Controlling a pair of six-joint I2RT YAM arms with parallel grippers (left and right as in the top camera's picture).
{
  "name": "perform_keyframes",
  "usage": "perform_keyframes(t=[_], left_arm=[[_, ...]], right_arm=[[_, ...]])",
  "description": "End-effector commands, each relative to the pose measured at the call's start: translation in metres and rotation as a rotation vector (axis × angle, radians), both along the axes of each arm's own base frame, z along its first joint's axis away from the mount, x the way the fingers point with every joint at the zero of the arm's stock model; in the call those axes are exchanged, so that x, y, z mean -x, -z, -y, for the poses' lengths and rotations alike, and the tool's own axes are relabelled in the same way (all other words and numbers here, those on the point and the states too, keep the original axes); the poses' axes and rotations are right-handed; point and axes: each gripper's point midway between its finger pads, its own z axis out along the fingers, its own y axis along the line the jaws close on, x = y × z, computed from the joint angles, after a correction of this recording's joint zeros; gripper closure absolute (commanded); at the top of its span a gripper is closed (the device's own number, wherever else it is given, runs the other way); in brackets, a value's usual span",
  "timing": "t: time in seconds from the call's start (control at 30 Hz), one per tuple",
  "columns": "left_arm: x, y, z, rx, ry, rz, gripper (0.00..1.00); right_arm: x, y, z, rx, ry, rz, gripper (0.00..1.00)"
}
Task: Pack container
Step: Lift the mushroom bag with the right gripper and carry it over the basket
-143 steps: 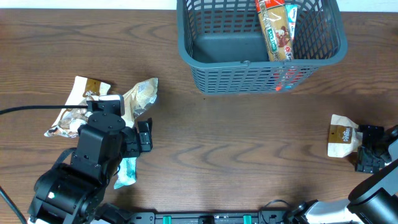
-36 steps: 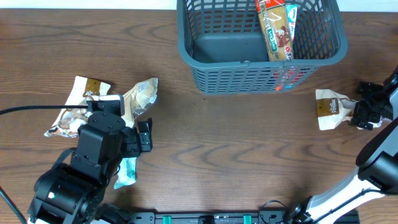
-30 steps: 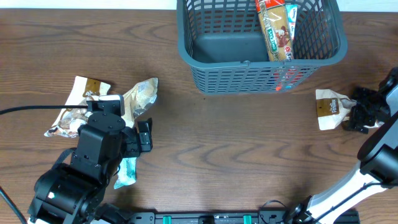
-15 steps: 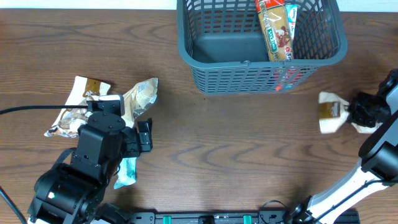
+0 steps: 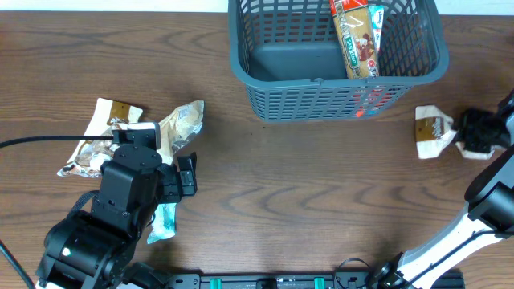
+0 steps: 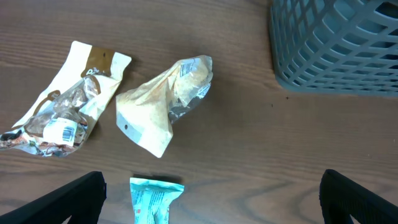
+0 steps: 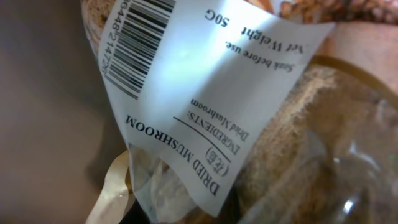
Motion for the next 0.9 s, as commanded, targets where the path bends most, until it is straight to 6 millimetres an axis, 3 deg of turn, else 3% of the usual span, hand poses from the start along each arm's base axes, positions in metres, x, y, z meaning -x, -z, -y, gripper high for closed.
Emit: perform_keyframes(t=[0.0,0.13,0.23,0.33,0.43,0.5,0.6,0.67,0.77,0.87], left_arm=[[-0.001,-0.007,-0.003,-0.006,-0.008,0.017,0.01],[-0.001,-0.007,-0.003,-0.006,-0.008,0.017,0.01],[-0.001,-0.007,-0.003,-0.006,-0.008,0.017,0.01],[-0.001,-0.007,-0.003,-0.006,-0.008,0.017,0.01],[-0.001,-0.007,-0.003,-0.006,-0.008,0.017,0.01],[-0.001,-0.007,-0.003,-0.006,-0.008,0.017,0.01],[-0.001,-0.007,-0.003,-0.006,-0.008,0.017,0.01],[-0.001,-0.007,-0.003,-0.006,-0.008,0.017,0.01],[-0.001,-0.007,-0.003,-0.006,-0.008,0.017,0.01],[-0.001,-0.007,-0.003,-0.006,-0.008,0.017,0.01]], right_arm=[[-0.04,-0.081,0.013,0.106,-0.115,0.215,0.98],[-0.065,-0.175,0.014,0.211,-0.183,0.426,0.99],[-0.077,-0.262,0.006,0.327,-0.266,0.625,0.98],[-0.083,-0.343,-0.018,0.416,-0.382,0.838,0.98],[-0.086,-0.415,-0.056,0.488,-0.517,1.053,0.98],[-0.088,-0.451,-0.084,0.53,-0.606,1.176,0.98],[-0.092,-0.485,-0.133,0.574,-0.765,1.328,0.99],[-0.096,-0.493,-0.175,0.567,-0.897,1.407,0.99],[-0.101,-0.482,-0.24,0.554,-1.083,1.429,0.98],[-0.107,-0.445,-0.288,0.59,-1.198,1.296,0.98]])
